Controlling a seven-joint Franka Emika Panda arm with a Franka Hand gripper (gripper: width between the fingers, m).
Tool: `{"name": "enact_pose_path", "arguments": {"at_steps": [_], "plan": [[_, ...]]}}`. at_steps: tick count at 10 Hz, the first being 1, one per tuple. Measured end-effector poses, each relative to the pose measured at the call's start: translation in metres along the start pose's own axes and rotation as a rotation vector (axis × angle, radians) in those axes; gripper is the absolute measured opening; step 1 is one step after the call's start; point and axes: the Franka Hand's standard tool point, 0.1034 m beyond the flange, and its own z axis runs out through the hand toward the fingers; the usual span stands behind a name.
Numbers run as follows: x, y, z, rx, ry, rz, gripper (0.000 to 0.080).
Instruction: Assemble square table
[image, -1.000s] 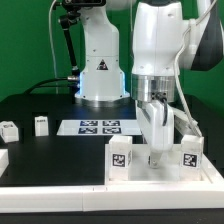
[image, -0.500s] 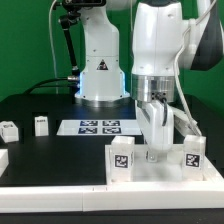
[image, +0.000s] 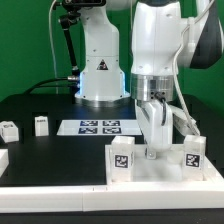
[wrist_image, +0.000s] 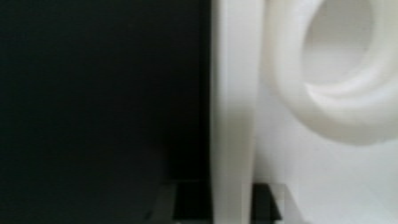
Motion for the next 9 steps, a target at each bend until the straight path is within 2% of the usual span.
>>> {"name": "enact_pose_path", "arguments": {"at_steps": [5, 6, 7, 8, 9], "plan": [[0.000, 0.000, 0.000, 0.005, 0.002, -0.011, 0.0057], [0.006, 0.006, 0.000, 0.041, 0.024, -0.060, 0.0057], [0.013, 0.021, 0.000, 0.069, 0.044, -0.078, 0.0057], [0.023, 0.027, -0.001, 0.093, 0.070, -0.179, 0.0057], [0.040, 0.028, -0.003, 0.126, 0.110, -0.308, 0.0057]]}}
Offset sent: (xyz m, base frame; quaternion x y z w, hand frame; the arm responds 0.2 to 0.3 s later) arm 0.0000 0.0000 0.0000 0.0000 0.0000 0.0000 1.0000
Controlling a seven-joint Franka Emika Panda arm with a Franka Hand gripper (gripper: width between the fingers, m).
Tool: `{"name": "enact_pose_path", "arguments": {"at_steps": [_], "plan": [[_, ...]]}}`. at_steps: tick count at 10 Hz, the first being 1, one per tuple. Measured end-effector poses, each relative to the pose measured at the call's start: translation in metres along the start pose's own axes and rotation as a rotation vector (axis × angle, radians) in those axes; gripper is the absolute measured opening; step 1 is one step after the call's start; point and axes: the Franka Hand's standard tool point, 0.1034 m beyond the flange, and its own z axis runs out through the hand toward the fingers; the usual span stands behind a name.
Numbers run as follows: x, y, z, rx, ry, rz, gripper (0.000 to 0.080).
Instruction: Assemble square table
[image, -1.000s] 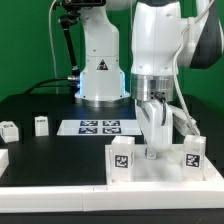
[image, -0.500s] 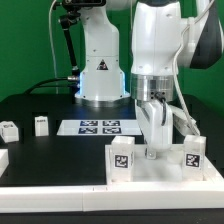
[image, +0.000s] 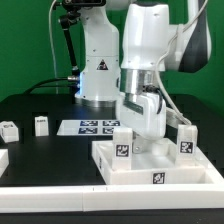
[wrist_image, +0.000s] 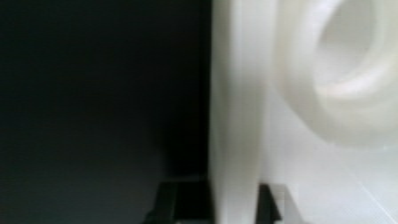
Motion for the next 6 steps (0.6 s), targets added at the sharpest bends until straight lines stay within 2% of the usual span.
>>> {"name": "enact_pose_path", "arguments": {"at_steps": [1, 2, 6], "plan": [[0.009, 0.004, 0.002, 0.007, 0.008, -0.082, 0.0057], [0.008, 0.003, 0.003, -0.007, -0.011, -0.093, 0.0057], [0.027, 0.007, 0.003, -0.007, 0.017, -0.311, 0.0060]]}}
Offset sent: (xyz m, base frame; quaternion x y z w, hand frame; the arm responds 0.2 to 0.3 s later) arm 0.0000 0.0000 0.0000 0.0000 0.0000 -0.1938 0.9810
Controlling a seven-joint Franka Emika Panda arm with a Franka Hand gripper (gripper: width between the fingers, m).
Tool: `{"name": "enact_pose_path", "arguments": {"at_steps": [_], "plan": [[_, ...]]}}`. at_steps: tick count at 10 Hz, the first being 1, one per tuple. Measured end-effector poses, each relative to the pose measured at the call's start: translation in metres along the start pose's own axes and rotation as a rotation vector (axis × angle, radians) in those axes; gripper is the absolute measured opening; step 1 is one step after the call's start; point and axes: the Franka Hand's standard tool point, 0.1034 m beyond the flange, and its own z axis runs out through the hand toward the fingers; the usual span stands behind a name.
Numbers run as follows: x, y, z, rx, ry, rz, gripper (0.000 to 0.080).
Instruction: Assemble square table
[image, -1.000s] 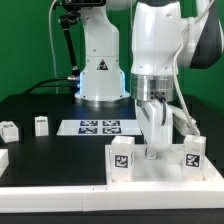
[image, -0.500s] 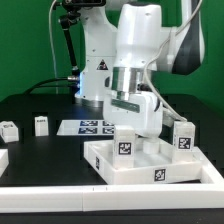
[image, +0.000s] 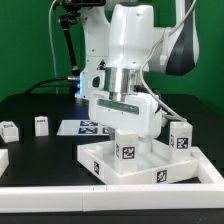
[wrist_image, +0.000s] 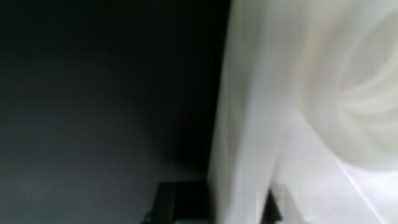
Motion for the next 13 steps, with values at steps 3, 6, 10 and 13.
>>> {"name": "enact_pose_path", "arguments": {"at_steps": [3, 6, 10, 13], "plan": [[0.026, 0.008, -0.001, -0.004, 0.050, -0.300, 0.0061], [0.034, 0.008, -0.001, -0.003, 0.107, -0.460, 0.0061], [0.063, 0.005, -0.005, 0.002, 0.043, -0.671, 0.0061], [0.064, -0.002, 0.001, 0.002, -0.032, -0.795, 0.0060]]}}
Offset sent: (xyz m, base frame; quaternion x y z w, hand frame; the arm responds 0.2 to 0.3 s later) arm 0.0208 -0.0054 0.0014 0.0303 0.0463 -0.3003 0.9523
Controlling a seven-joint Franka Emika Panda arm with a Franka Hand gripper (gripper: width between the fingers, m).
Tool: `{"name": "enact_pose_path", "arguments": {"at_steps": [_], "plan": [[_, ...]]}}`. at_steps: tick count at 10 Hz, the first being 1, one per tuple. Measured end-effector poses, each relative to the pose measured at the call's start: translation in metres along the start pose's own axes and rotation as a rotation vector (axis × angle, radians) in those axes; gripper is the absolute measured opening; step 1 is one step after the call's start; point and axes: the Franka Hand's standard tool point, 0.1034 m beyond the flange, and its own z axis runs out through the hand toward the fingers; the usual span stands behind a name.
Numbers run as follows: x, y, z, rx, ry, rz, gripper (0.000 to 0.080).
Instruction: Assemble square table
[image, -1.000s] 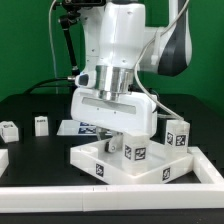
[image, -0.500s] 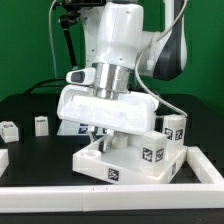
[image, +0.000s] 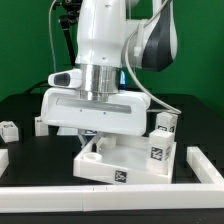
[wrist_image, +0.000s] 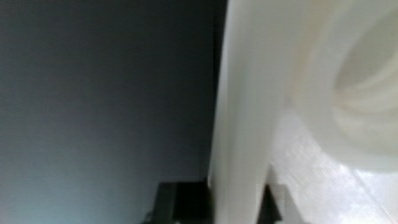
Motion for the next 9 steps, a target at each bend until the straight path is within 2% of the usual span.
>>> {"name": "enact_pose_path", "arguments": {"at_steps": [4, 6, 7, 8, 9], "plan": [[0.006, 0.004, -0.002, -0.011, 0.018, -0.236, 0.0061], [0.020, 0.013, -0.005, -0.017, 0.029, -0.540, 0.0061], [0.022, 0.014, -0.004, -0.014, 0.028, -0.668, 0.0061], [0.033, 0.017, -0.004, -0.007, 0.031, -0.792, 0.0064], [0.031, 0.017, -0.003, -0.005, 0.033, -0.791, 0.0064]]}}
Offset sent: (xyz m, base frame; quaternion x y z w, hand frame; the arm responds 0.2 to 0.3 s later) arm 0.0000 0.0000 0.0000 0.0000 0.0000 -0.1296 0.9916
